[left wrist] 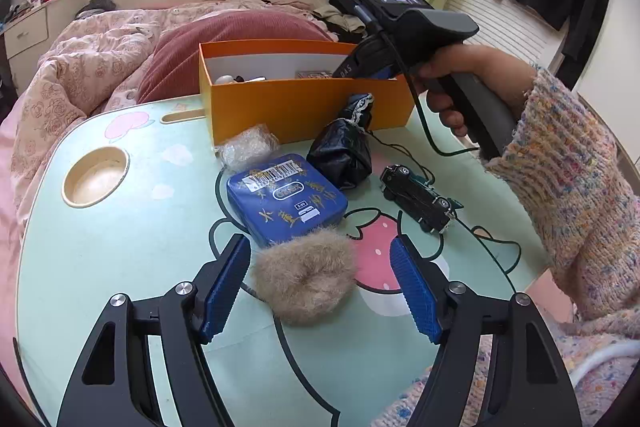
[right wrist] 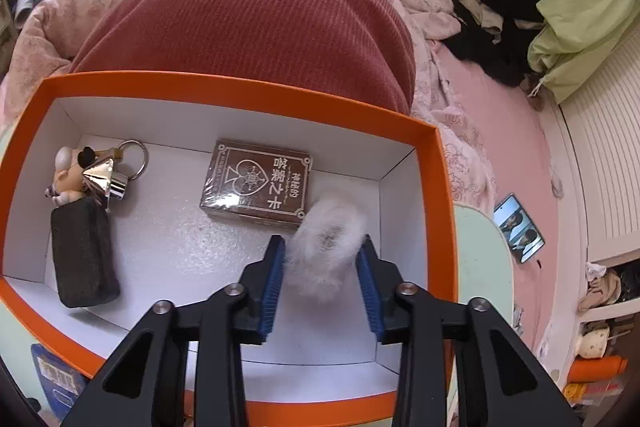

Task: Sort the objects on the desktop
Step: 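Reach into the orange box and grasp the white fluffy pompom with the right gripper, then lift the white pompom out and release it on the table, right gripper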

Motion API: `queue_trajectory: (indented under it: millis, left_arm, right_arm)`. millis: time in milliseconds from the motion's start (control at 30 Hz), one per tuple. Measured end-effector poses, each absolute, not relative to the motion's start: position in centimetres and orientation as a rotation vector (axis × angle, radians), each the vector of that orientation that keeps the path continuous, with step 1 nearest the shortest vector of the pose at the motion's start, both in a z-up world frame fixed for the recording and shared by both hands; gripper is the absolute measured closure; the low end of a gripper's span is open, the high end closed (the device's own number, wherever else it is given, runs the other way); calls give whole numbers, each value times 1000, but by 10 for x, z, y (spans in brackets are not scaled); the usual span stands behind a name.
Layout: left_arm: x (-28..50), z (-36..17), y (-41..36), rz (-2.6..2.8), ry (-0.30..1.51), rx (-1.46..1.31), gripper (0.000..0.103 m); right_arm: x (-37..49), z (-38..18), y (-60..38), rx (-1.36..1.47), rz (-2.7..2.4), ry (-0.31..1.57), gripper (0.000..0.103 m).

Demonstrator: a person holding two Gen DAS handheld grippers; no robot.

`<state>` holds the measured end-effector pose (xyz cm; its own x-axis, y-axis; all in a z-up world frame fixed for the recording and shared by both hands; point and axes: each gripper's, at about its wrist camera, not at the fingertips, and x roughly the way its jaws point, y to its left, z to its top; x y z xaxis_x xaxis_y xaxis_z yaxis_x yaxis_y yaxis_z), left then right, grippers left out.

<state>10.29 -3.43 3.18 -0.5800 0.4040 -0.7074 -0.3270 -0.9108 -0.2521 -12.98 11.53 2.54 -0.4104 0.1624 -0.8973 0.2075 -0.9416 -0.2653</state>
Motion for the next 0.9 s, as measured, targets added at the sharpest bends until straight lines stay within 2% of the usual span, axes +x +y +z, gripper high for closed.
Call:
queue_trajectory:
  millis: [233,367,500,633,733,900]
  left_arm:
    - [101,32,-42,2481,-195,-1124,30]
    - [100,31,-45,2482,-205,-1123,31]
    - [99,28,-47,2480,-226,-1136,30]
    - [99,27,-48,2474,-245,-1142,30]
    - [98,24,-49,2464,-264,-1151,31]
    - [96,22,-48,2459,-261,-1176,30]
  right_arm:
    - [-120,31,121,1565,-2594,481,86]
    - [-107,54,120,1442,-2634,412,86]
    - [-75,109,136,1227,-2660,200,86]
    - [-39,138,157,1143,-2527,-20,86]
    - [-14,128,165,1173,-2436,-111,86]
    - [14,68,151,1333,-2319,-65,83]
